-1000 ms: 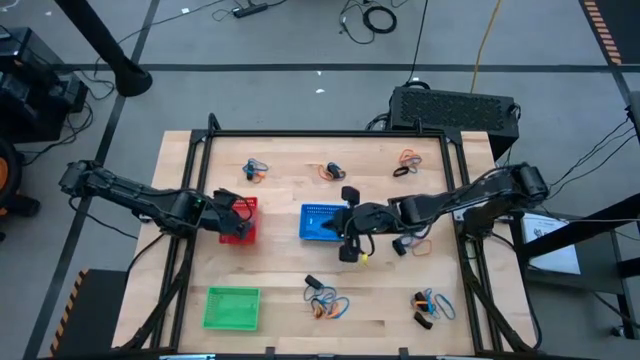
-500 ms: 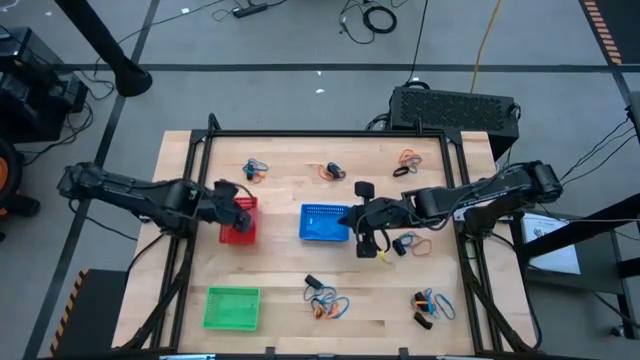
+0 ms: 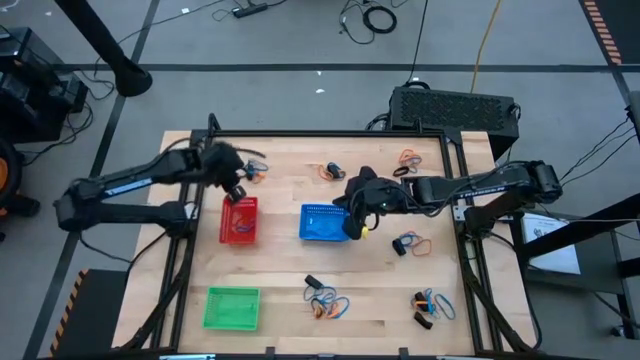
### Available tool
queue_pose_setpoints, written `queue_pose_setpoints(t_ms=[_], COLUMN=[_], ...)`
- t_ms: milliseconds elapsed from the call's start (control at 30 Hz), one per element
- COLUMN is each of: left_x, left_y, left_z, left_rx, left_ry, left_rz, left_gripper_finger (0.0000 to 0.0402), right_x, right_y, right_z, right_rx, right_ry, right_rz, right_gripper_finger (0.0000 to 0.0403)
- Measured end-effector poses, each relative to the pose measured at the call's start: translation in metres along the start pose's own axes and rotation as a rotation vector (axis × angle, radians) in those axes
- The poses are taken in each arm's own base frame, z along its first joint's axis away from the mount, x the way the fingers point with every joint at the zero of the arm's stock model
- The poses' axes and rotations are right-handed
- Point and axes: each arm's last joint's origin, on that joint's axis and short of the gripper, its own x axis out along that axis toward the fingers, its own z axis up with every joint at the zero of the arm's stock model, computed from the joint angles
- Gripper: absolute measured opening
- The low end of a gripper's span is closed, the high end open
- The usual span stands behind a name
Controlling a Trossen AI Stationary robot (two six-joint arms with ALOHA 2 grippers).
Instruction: Sort rubber bands into baskets
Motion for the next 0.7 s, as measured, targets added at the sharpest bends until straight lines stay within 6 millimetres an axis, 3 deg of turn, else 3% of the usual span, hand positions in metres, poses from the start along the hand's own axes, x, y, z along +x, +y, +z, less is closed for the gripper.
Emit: queue_pose_setpoints(t_ms=[233,367,500,700], left_x=[0.045,0.063,0.075,0.082], left_y=[0.036,0.037,0.036,0.036], left_z=[0.01,0.01,0.015,0.022], left_rx=[0.26,0.435,0.499,0.609], left_ry=[0.162,0.236,0.265,0.236], left_rz=[-0.069,-0.117,-0.053,0.005], left_gripper_finger=[0.0084,0.0084,0.0083,0.0084], right_x=[-0.002,-0.005,-0.008,-0.012], right_y=[0.007,0.014,0.021,0.025], right_z=[-0.006,-0.012,-0.02,-0.03], right_rx=[0.074,0.079,0.061,0.022], right_ry=[0.035,0.073,0.129,0.199], right_rz=[0.017,0.027,0.028,0.017], right_gripper_finger=[0.0,0.0,0.0,0.0])
